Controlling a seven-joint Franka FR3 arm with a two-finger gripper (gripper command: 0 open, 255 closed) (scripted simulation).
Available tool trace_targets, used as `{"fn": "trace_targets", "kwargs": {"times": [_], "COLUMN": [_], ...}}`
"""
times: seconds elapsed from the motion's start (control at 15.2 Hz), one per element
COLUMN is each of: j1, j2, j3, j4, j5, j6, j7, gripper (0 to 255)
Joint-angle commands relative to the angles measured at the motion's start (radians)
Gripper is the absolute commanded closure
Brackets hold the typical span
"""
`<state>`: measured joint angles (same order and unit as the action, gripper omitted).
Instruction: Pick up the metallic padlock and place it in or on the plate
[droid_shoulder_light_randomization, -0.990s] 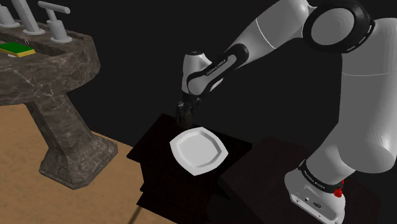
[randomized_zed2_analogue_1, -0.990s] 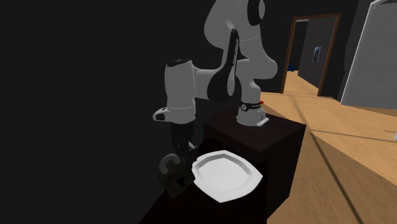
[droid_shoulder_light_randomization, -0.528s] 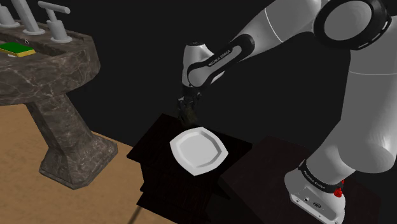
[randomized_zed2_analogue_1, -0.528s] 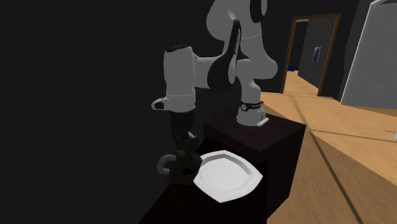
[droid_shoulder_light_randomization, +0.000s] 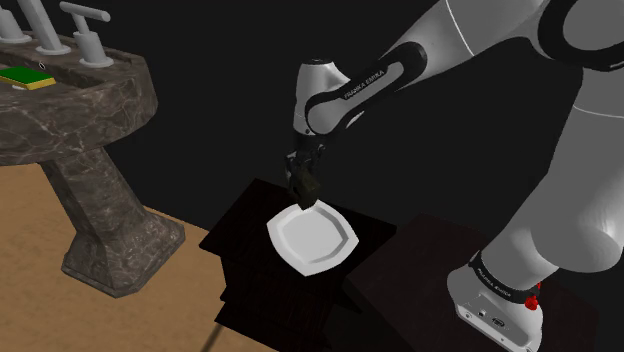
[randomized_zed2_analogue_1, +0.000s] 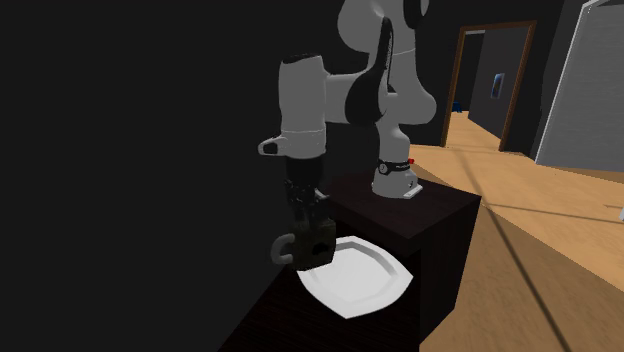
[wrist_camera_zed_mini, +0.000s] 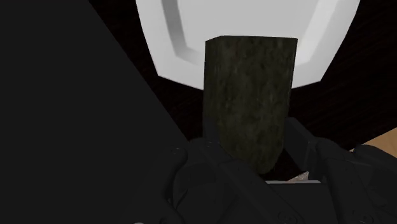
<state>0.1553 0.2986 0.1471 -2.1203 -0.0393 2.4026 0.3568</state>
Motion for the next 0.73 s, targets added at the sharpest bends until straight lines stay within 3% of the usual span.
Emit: {"fn": "trace_targets", "kwargs": {"times": [0.0,0.66], "j1": [0.012,0.086], "j2": [-0.051,-0.336], "j3": [0.01,0.092], "j4": [-0.078,-0.445], "j5": [0.006,0.086], "j6": [0.028,0.117], "j7": [0.02,0.117], "gripper": [255,255]}}
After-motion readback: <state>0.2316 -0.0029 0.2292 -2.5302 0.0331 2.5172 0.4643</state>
